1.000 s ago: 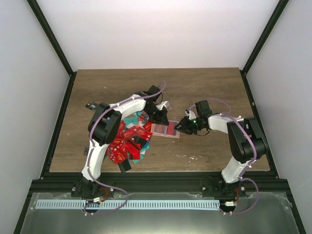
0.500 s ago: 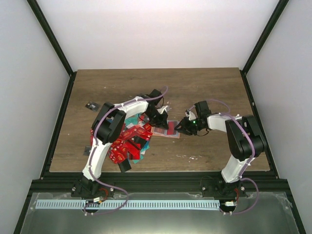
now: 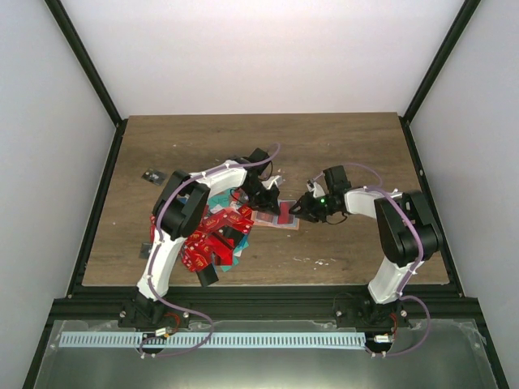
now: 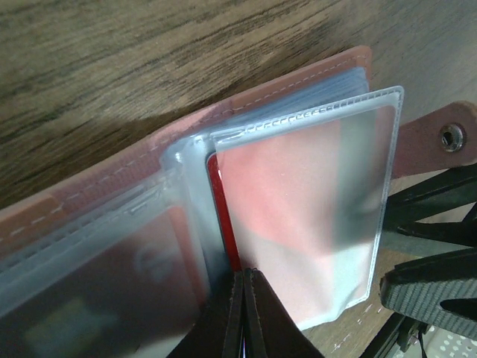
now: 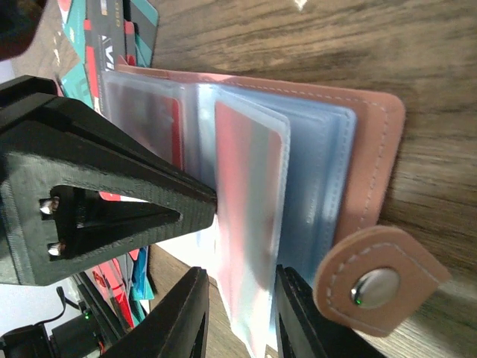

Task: Put the credit cards into the card holder
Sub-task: Insert the credit card into the card holder.

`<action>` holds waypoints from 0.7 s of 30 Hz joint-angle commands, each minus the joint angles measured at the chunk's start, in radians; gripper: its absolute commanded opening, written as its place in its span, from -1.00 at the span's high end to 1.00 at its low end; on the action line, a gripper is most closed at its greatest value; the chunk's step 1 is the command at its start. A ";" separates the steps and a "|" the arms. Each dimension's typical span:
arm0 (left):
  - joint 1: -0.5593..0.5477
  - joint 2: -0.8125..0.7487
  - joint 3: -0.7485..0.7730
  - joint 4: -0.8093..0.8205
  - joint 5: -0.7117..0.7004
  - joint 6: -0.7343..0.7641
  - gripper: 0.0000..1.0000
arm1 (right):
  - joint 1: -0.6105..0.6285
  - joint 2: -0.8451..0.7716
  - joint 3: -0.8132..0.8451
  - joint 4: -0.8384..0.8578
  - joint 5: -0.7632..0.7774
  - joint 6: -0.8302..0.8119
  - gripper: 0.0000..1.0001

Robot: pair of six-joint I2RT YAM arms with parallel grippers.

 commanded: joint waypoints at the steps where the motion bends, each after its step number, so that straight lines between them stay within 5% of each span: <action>1: -0.010 0.032 0.007 -0.027 -0.032 0.015 0.92 | -0.009 0.008 0.039 0.015 -0.025 -0.015 0.46; 21: 0.002 -0.058 0.037 -0.013 -0.006 -0.032 0.90 | -0.006 0.053 0.055 0.030 -0.098 -0.016 0.48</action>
